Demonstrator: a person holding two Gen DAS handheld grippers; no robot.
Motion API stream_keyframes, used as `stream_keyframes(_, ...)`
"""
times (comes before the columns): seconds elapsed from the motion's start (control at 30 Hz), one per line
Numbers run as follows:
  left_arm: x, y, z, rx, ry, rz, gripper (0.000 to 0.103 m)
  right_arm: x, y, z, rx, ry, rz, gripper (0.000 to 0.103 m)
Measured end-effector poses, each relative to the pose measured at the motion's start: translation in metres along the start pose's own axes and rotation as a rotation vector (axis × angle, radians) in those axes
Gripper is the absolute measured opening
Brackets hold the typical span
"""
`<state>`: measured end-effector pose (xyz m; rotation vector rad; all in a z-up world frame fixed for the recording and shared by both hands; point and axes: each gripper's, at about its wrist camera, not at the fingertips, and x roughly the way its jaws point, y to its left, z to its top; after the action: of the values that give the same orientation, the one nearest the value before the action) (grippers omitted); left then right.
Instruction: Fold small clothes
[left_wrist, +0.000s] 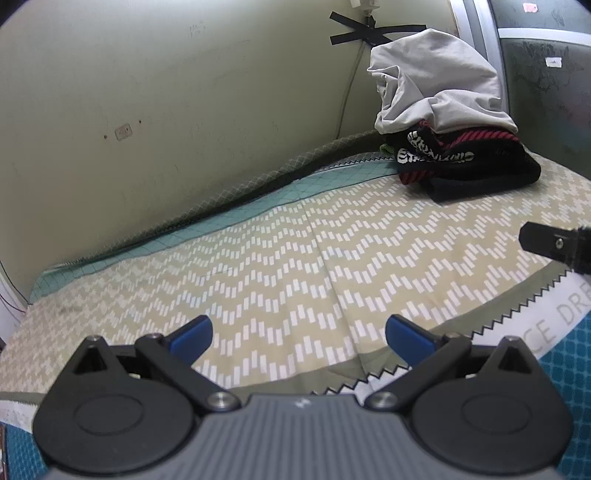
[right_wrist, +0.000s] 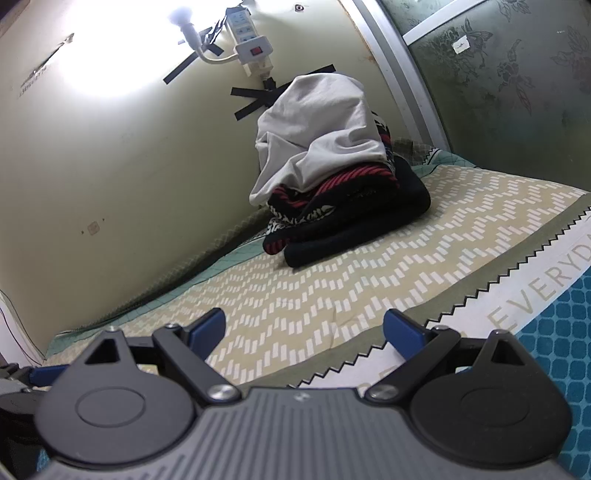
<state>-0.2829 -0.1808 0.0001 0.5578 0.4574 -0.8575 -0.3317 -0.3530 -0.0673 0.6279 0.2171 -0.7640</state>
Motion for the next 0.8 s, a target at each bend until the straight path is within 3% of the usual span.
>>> stream_keyframes(0.2,0.002,0.005,0.001,-0.038,0.036,-0.068,0.103,0.0,0.0,0.0,0.0,0.001,0.0,0.09)
stream_keyframes(0.33,0.009,0.006,-0.001,-0.056,0.115,-0.094,0.103,0.0,0.0,0.0,-0.001,0.002,-0.001,0.09)
stream_keyframes(0.4,0.012,0.005,-0.002,-0.056,0.146,-0.095,0.103,0.0,0.0,0.0,-0.001,0.002,-0.001,0.09)
stream_keyframes(0.8,0.014,0.007,-0.003,-0.07,0.162,-0.065,0.103,0.0,0.0,0.0,-0.001,0.004,0.0,0.09)
